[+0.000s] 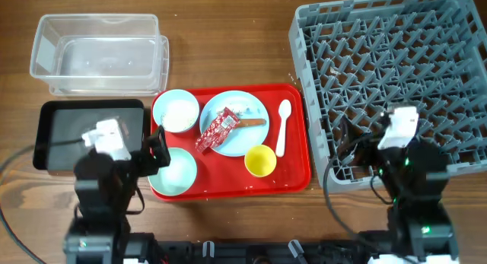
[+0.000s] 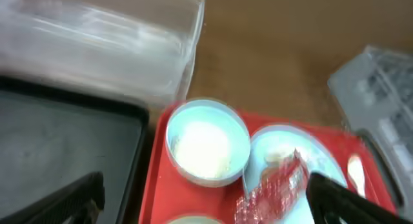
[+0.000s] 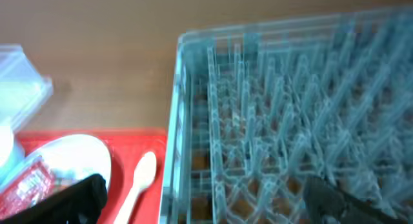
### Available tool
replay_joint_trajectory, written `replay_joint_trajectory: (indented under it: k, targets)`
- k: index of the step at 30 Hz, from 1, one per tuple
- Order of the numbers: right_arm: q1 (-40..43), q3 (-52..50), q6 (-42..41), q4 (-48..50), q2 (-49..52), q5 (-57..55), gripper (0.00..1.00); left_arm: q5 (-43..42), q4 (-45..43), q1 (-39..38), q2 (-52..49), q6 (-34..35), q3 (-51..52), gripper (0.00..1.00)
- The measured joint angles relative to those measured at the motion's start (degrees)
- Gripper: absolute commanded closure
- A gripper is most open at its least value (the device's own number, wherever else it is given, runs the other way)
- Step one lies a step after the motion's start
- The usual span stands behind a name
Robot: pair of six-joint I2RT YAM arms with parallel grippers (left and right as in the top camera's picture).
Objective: Sort waste into correct bins and load items into the dishwasher rack
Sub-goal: 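Grasp the red snack wrapper on the plate with the left gripper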
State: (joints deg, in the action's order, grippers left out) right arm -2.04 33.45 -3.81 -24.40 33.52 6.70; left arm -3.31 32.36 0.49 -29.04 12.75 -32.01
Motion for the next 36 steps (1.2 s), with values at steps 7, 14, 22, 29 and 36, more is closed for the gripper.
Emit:
replay_joint_trajectory:
  k: [7,14,22,29,36]
  targets:
    - [0.0,19.5,0.6,-22.7,17.3,0.4,0.0,-3.6,17.9,0.0,-16.2,0.0,-21.7,0.0]
    - [0.0,20.0,0.6,-23.4,21.2,0.4,0.0,-6.1,13.0,0.0,-18.5,0.0,-22.3,0.0]
    - [0.0,20.0,0.6,-23.2,21.2,0.5,0.0,-11.8,2.7,-8.2,-33.0,0.0,-22.5,0.01]
    - [0.0,20.0,0.6,-23.2,21.2,0.5,0.0,-5.5,0.5,-21.8,-51.3,-1.8,-22.6,0.01]
    - [0.0,20.0,0.6,-23.2,21.2,0.5,0.0,0.2,-0.8,-27.4,-63.9,-2.4,-22.6,0.1]
